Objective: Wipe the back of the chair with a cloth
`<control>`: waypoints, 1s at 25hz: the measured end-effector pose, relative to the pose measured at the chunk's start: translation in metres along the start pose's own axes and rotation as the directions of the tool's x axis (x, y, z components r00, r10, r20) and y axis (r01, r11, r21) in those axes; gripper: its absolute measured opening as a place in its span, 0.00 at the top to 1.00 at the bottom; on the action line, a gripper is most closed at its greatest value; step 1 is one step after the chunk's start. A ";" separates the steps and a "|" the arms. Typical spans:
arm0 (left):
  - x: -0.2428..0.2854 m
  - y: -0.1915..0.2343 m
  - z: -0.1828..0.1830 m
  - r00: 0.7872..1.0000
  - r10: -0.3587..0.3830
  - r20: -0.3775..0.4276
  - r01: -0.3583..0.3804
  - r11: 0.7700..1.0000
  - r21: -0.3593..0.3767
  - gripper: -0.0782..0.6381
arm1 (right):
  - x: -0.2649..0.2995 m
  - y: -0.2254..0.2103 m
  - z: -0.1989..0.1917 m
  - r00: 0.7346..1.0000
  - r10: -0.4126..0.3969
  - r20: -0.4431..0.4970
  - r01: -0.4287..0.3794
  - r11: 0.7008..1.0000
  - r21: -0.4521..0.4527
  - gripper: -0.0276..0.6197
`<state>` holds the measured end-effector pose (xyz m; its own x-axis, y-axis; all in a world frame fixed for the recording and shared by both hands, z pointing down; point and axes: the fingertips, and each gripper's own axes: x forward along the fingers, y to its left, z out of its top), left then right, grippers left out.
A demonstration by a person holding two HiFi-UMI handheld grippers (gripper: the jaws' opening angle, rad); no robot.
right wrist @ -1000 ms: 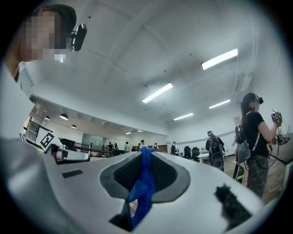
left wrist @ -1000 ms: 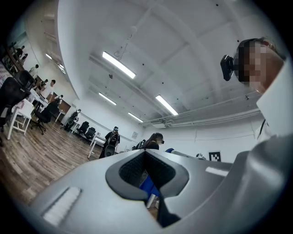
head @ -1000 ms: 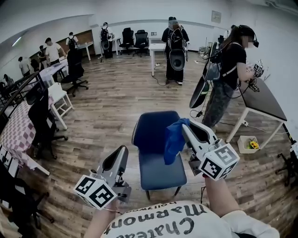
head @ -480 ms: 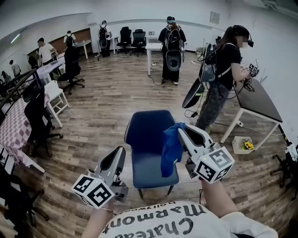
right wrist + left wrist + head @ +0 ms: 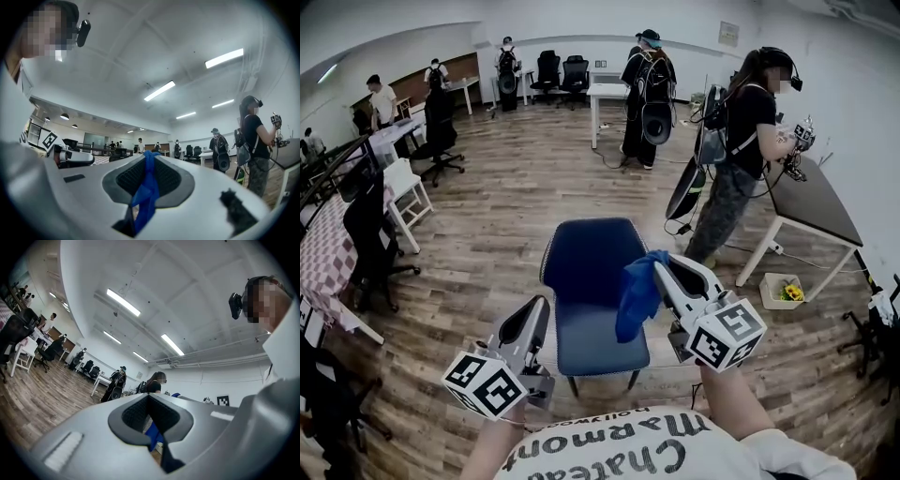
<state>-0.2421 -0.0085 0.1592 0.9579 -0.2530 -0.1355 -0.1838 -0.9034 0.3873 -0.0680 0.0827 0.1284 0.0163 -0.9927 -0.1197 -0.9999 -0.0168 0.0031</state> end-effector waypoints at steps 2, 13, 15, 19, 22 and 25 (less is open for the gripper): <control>0.002 -0.002 -0.002 1.000 -0.007 -0.009 0.007 1.000 0.000 0.88 | -0.002 -0.003 0.000 1.000 -0.010 0.005 0.010 1.000 0.005 0.86; 0.011 -0.001 -0.002 1.000 -0.010 -0.008 0.010 1.000 0.005 0.88 | 0.002 -0.010 -0.003 1.000 -0.007 -0.001 0.007 1.000 -0.002 0.86; 0.013 0.000 -0.003 1.000 -0.008 -0.006 0.008 1.000 0.003 0.88 | 0.004 -0.012 -0.004 1.000 -0.005 -0.006 0.005 1.000 0.001 0.86; 0.019 -0.003 -0.005 1.000 -0.004 -0.009 0.004 1.000 0.004 0.88 | 0.003 -0.019 -0.006 1.000 0.001 -0.011 -0.001 1.000 0.006 0.86; 0.021 -0.003 -0.005 1.000 -0.002 -0.007 0.002 1.000 0.003 0.88 | 0.004 -0.020 -0.006 1.000 0.010 -0.013 -0.010 1.000 0.004 0.86; 0.024 -0.003 -0.005 1.000 0.003 -0.005 -0.003 1.000 0.002 0.88 | 0.006 -0.023 -0.008 1.000 0.016 -0.022 -0.016 1.000 0.010 0.86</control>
<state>-0.2173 -0.0100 0.1590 0.9584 -0.2539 -0.1303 -0.1869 -0.9035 0.3857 -0.0444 0.0759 0.1358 0.0004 -0.9952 -0.0974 -1.0000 0.0002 -0.0053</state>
